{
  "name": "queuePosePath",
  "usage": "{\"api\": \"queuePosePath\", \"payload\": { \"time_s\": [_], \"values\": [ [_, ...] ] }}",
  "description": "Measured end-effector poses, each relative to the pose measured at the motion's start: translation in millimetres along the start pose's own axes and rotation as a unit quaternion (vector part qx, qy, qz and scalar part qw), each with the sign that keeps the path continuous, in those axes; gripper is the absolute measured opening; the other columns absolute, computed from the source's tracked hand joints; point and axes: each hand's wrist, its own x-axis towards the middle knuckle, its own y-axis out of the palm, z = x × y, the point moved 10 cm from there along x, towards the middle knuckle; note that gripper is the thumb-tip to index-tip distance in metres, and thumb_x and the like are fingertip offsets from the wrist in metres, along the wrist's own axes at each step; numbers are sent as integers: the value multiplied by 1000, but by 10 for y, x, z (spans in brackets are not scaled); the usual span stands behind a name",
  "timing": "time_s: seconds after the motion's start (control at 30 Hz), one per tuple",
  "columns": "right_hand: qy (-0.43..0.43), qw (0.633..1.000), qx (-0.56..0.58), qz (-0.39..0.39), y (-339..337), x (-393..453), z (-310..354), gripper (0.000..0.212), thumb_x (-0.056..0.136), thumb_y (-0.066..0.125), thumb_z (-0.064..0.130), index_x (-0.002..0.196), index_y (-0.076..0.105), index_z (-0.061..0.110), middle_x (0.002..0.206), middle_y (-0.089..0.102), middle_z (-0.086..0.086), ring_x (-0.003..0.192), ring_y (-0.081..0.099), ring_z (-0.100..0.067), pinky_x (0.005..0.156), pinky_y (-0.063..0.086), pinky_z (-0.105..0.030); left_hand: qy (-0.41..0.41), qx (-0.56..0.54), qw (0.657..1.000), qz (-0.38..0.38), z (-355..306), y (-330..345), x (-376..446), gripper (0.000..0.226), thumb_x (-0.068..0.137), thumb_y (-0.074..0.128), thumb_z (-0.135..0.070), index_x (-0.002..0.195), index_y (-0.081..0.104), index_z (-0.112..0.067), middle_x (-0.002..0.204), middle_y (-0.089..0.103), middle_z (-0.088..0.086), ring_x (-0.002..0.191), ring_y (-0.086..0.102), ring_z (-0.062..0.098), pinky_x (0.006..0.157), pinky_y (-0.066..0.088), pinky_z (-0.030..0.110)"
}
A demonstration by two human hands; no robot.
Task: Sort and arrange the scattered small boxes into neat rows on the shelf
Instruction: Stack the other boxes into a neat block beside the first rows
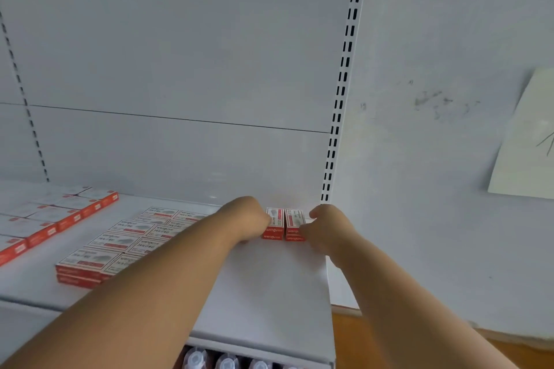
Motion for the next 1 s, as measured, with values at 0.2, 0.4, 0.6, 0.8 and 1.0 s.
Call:
{"api": "queuePosePath", "payload": {
  "time_s": [0.2,0.4,0.6,0.8,1.0],
  "values": [
    [-15,998,-68,8,37,-3,118,44,84,63,36,58,35,14,55,36,0,47,34,-17,43,25,-26,-33,-13,999,3,-4,66,-16,36,92,55,-39,68,54,-12,56,57,8,62,57,28,61,40,26],
    [-22,999,40,-24,-96,46,154,15,80,53,11,88,66,10,70,63,-4,53,51,-18,45,35,-23,-34,-151,987,-43,207,-67,62,14,85,58,-15,73,64,-10,74,71,14,66,70,32,58,45,28],
    [-29,951,304,-37,-71,-10,476,12,88,63,6,96,69,13,80,68,-3,61,51,-17,51,40,-25,49,-226,962,-142,500,-799,13,14,94,58,-10,90,62,-23,92,69,5,81,70,25,68,57,36],
    [-42,938,341,-57,230,-108,920,15,86,69,5,100,67,10,79,68,-5,59,54,-16,55,45,-27,97,-220,958,-155,1029,-1301,-14,14,98,55,-17,104,65,-25,97,67,-3,84,63,18,79,57,37],
    [7,962,267,-60,698,-230,1213,8,84,69,10,90,66,14,77,68,-9,62,54,-19,58,44,-29,75,-217,971,-61,1705,-1349,123,20,97,52,-8,93,67,-21,88,69,-3,78,60,14,69,52,30]
  ]
}}
